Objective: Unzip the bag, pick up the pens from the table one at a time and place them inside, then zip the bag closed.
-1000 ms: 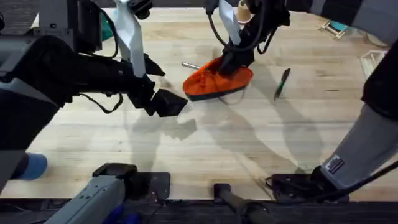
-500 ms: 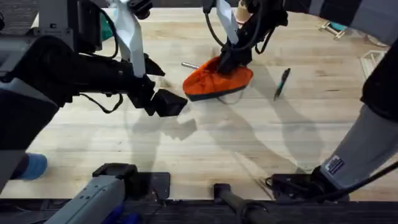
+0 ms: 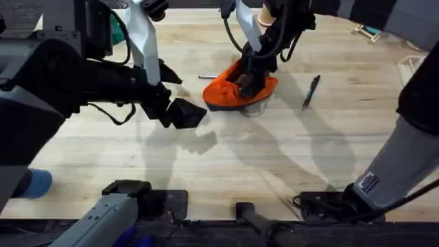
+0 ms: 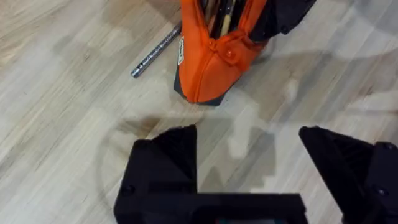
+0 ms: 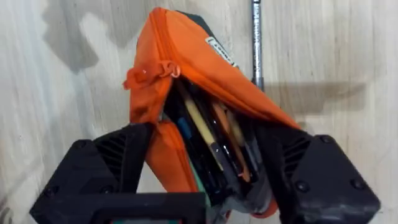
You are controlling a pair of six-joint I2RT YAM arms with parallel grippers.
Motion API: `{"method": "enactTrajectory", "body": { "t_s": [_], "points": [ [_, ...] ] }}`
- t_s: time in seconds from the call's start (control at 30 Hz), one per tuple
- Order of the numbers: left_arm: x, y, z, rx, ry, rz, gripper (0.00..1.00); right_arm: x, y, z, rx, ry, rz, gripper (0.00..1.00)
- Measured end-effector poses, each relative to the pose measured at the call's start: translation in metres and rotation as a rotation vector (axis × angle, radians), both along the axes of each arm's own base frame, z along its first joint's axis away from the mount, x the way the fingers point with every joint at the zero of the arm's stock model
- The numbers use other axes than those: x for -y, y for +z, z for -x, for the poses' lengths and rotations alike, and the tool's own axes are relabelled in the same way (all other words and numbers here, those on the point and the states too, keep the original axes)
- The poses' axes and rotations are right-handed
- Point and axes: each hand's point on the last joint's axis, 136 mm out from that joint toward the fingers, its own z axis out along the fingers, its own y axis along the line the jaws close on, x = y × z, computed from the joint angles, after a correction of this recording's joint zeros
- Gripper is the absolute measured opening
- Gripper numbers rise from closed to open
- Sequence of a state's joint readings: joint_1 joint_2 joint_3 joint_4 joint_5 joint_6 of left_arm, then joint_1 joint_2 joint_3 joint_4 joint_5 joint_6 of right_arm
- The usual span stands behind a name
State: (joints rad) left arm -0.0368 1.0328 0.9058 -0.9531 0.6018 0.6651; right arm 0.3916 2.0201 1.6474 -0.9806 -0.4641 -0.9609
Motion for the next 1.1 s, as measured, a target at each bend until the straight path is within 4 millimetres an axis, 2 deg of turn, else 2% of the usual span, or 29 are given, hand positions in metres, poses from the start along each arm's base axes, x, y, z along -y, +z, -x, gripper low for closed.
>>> {"method": "enactTrajectory", "body": {
  "t_s": [0.47,0.67,0.8,0.93,1.1],
  "points": [
    [0.000,0.000,0.000,0.000,0.000,0.000,0.995,0.004,0.002,0.012,-0.063,-0.014,0.019,0.995],
    [0.000,0.000,0.000,0.000,0.000,0.000,0.995,0.006,0.012,0.018,-0.108,-0.035,0.030,0.995],
    [0.000,0.000,0.000,0.000,0.000,0.000,0.995,0.006,0.032,0.018,-0.120,-0.059,0.032,0.995],
    [0.000,0.000,0.000,0.000,0.000,0.000,0.995,0.011,0.067,0.011,-0.105,-0.129,0.017,0.996],
    [0.000,0.000,0.000,0.000,0.000,0.000,0.996,0.028,0.110,0.004,-0.097,-0.240,-0.001,0.996]
  ]
}}
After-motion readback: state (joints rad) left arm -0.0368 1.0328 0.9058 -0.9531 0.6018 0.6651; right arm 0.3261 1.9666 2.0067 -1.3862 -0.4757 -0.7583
